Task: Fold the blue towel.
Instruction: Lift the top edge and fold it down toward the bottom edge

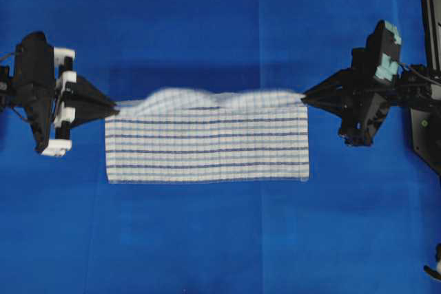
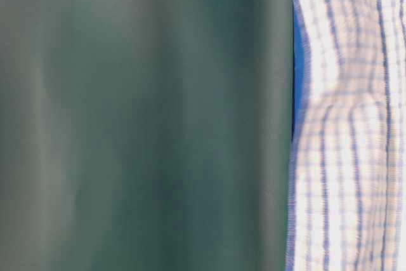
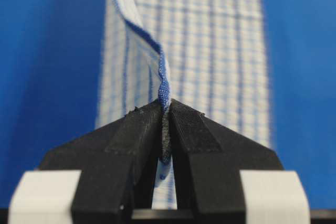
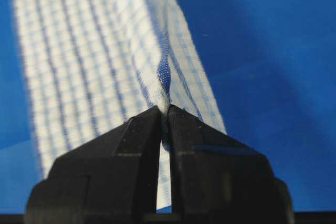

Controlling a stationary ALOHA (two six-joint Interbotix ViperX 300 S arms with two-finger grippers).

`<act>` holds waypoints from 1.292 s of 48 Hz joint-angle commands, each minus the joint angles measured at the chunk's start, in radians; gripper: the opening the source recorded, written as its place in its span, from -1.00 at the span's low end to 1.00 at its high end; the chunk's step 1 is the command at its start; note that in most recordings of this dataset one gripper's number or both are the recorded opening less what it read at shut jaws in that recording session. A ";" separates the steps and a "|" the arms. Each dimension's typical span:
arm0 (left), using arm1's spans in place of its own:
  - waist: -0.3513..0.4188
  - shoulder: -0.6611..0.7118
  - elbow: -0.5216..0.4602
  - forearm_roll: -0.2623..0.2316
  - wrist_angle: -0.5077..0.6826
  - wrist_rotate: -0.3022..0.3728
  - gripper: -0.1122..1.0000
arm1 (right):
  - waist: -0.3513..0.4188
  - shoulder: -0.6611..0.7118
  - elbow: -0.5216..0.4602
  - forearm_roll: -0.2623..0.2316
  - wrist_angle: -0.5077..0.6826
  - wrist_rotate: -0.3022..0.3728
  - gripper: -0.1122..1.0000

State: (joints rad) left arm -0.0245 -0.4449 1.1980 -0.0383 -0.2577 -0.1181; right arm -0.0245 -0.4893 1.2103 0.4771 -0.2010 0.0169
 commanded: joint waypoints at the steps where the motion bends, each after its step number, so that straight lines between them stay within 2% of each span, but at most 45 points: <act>1: -0.021 -0.002 -0.009 -0.003 -0.011 -0.002 -0.71 | 0.025 -0.018 -0.003 0.006 -0.005 0.000 -0.69; 10: -0.044 0.002 -0.006 -0.003 -0.011 -0.003 -0.71 | 0.043 -0.012 -0.003 0.006 -0.005 0.000 -0.69; 19: -0.075 0.038 -0.003 -0.003 -0.017 -0.003 -0.71 | 0.086 0.017 -0.005 0.028 -0.005 -0.002 -0.69; 33: -0.153 0.152 -0.015 -0.003 -0.080 -0.006 -0.71 | 0.184 0.114 -0.020 0.126 -0.014 -0.002 -0.69; 45: -0.186 0.218 -0.038 -0.005 -0.084 -0.006 -0.69 | 0.291 0.218 -0.064 0.190 -0.029 -0.002 -0.69; 56: -0.186 0.262 -0.051 -0.005 -0.083 -0.006 -0.66 | 0.305 0.267 -0.075 0.207 -0.021 -0.002 -0.69; 62: -0.187 0.278 -0.063 -0.009 -0.084 -0.021 -0.50 | 0.305 0.268 -0.077 0.209 -0.014 -0.002 -0.68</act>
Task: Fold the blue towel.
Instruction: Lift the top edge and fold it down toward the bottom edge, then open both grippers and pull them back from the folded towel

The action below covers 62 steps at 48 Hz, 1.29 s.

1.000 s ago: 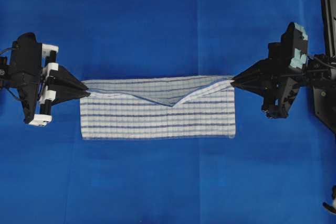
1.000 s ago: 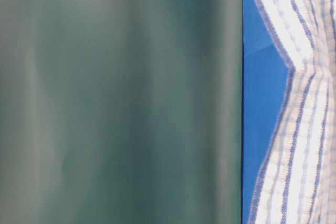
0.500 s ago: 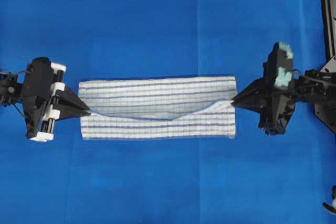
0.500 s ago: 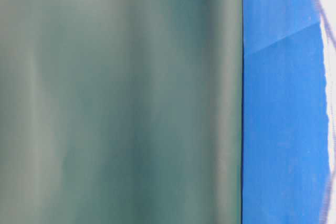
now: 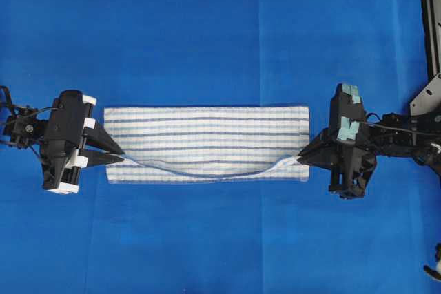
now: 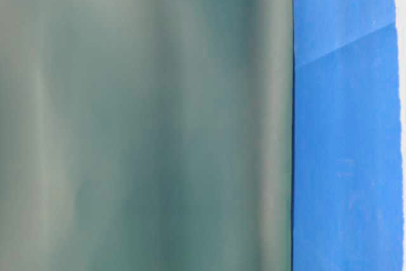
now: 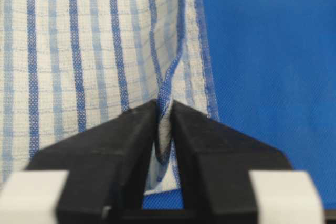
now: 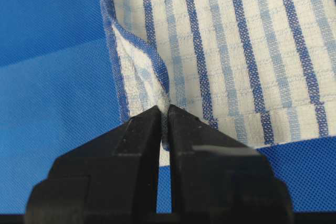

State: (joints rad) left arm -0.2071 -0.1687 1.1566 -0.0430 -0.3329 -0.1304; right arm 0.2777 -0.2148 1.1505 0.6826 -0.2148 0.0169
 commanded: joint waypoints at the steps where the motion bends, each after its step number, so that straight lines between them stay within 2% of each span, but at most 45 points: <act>1: -0.003 0.002 -0.023 -0.005 -0.009 -0.014 -0.44 | 0.003 -0.006 -0.017 0.003 0.002 -0.002 -0.66; 3: -0.003 0.003 -0.025 -0.003 -0.008 -0.026 -0.29 | 0.003 -0.006 -0.017 0.003 0.006 -0.002 -0.58; 5: -0.005 0.003 -0.025 -0.005 -0.003 -0.038 -0.09 | 0.003 -0.006 -0.017 0.003 0.011 -0.002 -0.40; 11: -0.003 -0.012 -0.025 -0.005 0.023 -0.063 0.50 | 0.006 -0.011 -0.026 0.002 0.018 -0.008 0.27; 15: -0.003 -0.044 -0.028 -0.003 0.072 -0.058 0.59 | 0.006 -0.026 -0.028 -0.008 0.020 -0.020 0.70; 18: 0.006 -0.091 -0.034 -0.003 0.129 -0.055 0.53 | 0.005 -0.048 -0.028 -0.020 0.020 -0.035 0.87; 22: 0.026 -0.155 -0.043 -0.003 0.196 -0.055 0.44 | -0.012 -0.097 -0.018 -0.023 0.020 -0.067 0.82; 29: 0.086 -0.272 -0.058 0.003 0.284 -0.051 0.43 | -0.069 -0.183 0.002 -0.025 0.028 -0.126 0.81; 34: 0.152 -0.337 -0.052 0.003 0.305 -0.023 0.43 | -0.137 -0.225 0.014 -0.025 0.034 -0.173 0.81; 40: 0.227 -0.350 -0.041 0.003 0.310 0.032 0.43 | -0.229 -0.238 0.020 -0.025 0.049 -0.227 0.81; 49: 0.322 -0.291 -0.038 0.003 0.288 0.127 0.43 | -0.327 -0.196 0.014 -0.025 0.055 -0.281 0.81; 62: 0.344 -0.083 -0.031 0.003 0.152 0.144 0.43 | -0.344 -0.026 0.005 -0.018 -0.002 -0.288 0.81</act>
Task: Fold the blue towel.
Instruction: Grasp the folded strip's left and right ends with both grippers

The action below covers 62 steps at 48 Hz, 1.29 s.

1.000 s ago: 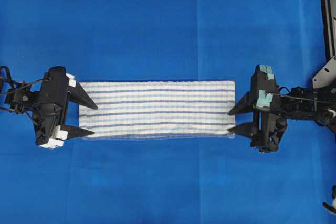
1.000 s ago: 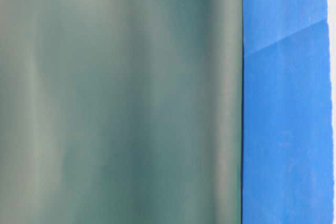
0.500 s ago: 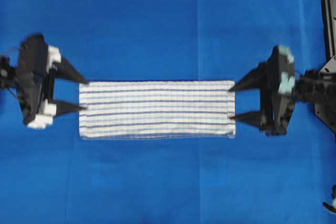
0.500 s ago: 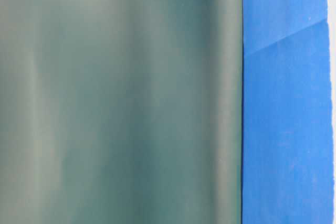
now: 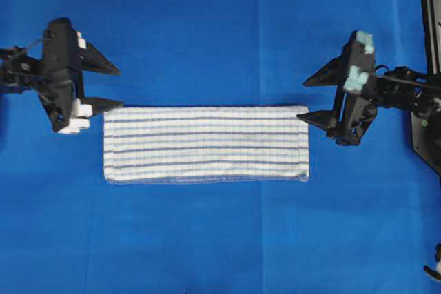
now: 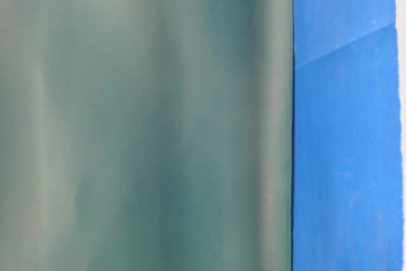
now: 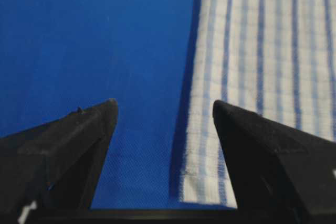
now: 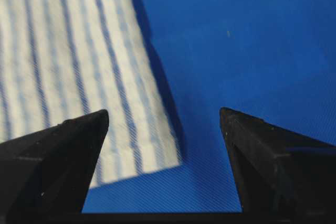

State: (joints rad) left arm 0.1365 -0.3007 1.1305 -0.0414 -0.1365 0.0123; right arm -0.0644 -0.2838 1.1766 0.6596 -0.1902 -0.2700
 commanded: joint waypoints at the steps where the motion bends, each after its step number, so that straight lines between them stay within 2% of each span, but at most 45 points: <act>1: 0.000 0.067 -0.006 0.002 -0.055 0.002 0.43 | -0.002 0.057 -0.023 0.006 -0.028 0.000 0.81; 12: -0.034 0.215 -0.012 -0.003 -0.114 -0.006 0.41 | 0.031 0.163 -0.054 0.015 -0.044 0.006 0.80; 23: -0.064 0.259 -0.017 -0.003 -0.115 -0.012 0.32 | 0.051 0.189 -0.058 0.028 -0.060 0.008 0.73; 26: -0.064 0.259 -0.014 -0.003 -0.115 -0.012 0.23 | 0.054 0.189 -0.060 0.028 -0.060 0.008 0.65; 31: -0.064 0.258 -0.012 -0.003 -0.106 -0.012 -0.05 | 0.060 0.189 -0.060 0.028 -0.060 0.008 0.45; 35: -0.067 0.258 -0.014 -0.003 -0.094 -0.014 -0.25 | 0.072 0.189 -0.060 0.026 -0.060 0.003 0.18; 40: -0.074 0.259 -0.023 -0.003 -0.060 -0.012 -0.54 | 0.089 0.189 -0.060 0.025 -0.057 -0.002 -0.27; 46: -0.075 0.259 -0.044 -0.002 -0.005 -0.008 -0.74 | 0.089 0.183 -0.060 0.025 -0.060 0.000 -0.69; 62: -0.075 0.198 -0.112 0.002 0.129 0.005 -0.74 | 0.089 0.094 -0.052 0.025 -0.040 0.000 -0.72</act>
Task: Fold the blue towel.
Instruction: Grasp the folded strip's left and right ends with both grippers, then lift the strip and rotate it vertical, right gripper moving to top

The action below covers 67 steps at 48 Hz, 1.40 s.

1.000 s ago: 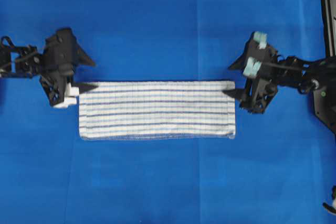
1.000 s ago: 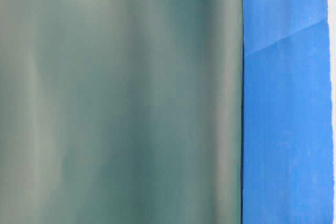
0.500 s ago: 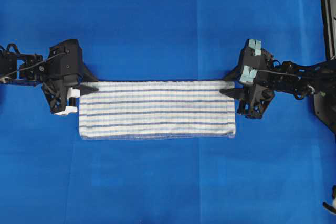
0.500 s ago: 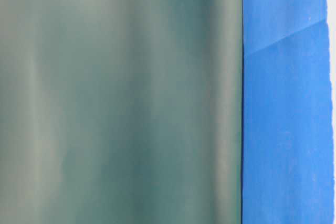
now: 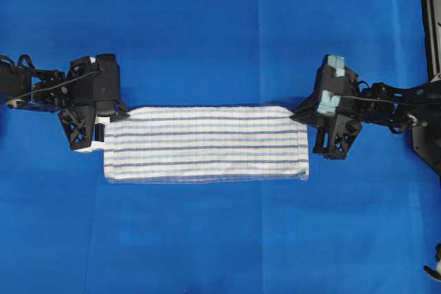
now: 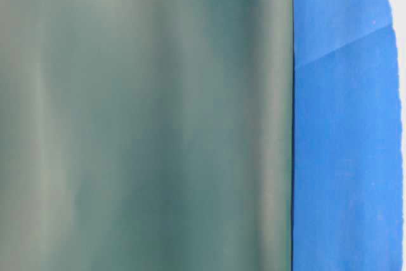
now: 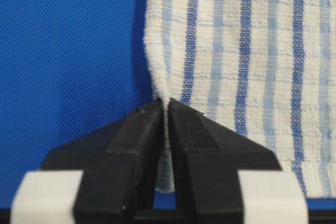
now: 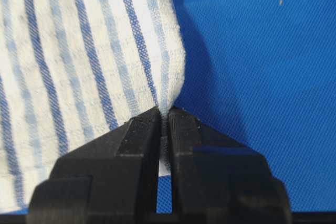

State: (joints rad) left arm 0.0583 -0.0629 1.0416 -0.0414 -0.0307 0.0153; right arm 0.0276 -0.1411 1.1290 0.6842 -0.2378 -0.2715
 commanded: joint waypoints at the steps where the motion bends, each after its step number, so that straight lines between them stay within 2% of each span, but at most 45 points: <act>1: 0.005 -0.049 -0.026 0.002 0.032 0.000 -0.74 | -0.003 -0.060 -0.005 0.000 0.012 0.000 -0.72; 12: 0.003 -0.212 -0.074 0.000 0.172 -0.009 -0.74 | -0.005 -0.216 -0.015 -0.002 0.117 -0.005 -0.72; 24: -0.002 -0.272 -0.074 -0.005 0.187 -0.037 -0.74 | -0.005 -0.275 -0.028 -0.002 0.163 -0.003 -0.72; 30: -0.023 -0.262 -0.083 -0.005 0.175 -0.107 -0.74 | -0.035 -0.255 -0.046 -0.003 0.161 -0.003 -0.72; 36: -0.069 -0.250 -0.092 -0.005 0.127 -0.221 -0.74 | -0.120 -0.232 -0.078 -0.015 0.163 -0.006 -0.72; 41: -0.121 -0.242 -0.097 -0.005 0.061 -0.305 -0.74 | -0.202 -0.209 -0.118 -0.048 0.175 -0.008 -0.72; 50: -0.170 -0.218 -0.123 -0.005 -0.038 -0.377 -0.74 | -0.316 -0.163 -0.201 -0.115 0.225 -0.008 -0.72; 57: -0.189 -0.152 -0.196 -0.005 -0.067 -0.387 -0.74 | -0.371 -0.121 -0.265 -0.176 0.233 -0.008 -0.72; 67: -0.192 -0.025 -0.347 -0.003 -0.069 -0.385 -0.74 | -0.431 -0.072 -0.342 -0.236 0.233 -0.008 -0.72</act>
State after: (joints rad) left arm -0.1304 -0.1135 0.7655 -0.0445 -0.0890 -0.3697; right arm -0.3866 -0.2132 0.8330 0.4679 -0.0015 -0.2777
